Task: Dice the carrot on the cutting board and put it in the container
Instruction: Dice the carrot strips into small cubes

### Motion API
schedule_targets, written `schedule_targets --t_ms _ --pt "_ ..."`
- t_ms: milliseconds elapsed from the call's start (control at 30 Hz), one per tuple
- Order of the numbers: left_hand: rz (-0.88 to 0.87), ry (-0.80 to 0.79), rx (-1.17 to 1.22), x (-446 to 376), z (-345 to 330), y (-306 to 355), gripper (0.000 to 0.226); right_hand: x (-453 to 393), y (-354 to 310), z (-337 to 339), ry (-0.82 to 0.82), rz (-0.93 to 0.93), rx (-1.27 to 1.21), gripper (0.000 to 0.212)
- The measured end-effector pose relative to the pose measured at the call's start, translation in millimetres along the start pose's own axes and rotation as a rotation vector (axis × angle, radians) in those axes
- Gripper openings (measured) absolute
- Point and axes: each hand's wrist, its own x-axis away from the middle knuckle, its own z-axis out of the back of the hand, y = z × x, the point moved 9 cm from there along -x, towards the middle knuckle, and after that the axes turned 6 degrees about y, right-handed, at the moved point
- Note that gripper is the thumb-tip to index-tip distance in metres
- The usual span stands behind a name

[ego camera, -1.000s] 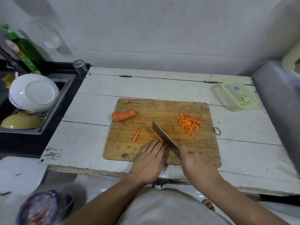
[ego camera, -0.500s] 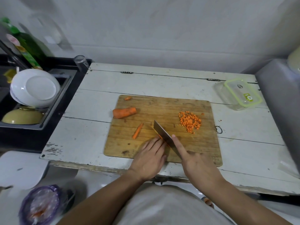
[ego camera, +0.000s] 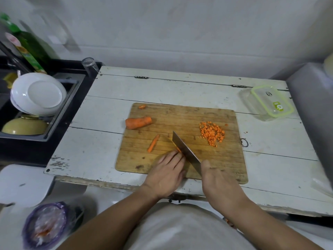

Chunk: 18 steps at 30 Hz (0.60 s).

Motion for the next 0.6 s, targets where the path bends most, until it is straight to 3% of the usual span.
schedule_targets --t_ms 267,367,433,600 --pt "-0.002 -0.008 0.069 -3 1 -2 0.049 -9 -25 7 0.229 0.109 0.087 0.033" --pt "0.004 -0.011 0.081 -3 1 -3 0.047 -21 -21 1 0.114 0.038 0.041 0.038" --pt "0.021 -0.031 0.08 -2 -2 -4 0.047 -30 -16 -3 0.037 -0.006 -0.009 0.026" --pt "0.02 -0.009 0.129 -4 2 -3 0.045 -48 -23 3 0.042 -0.02 -0.104 0.024"
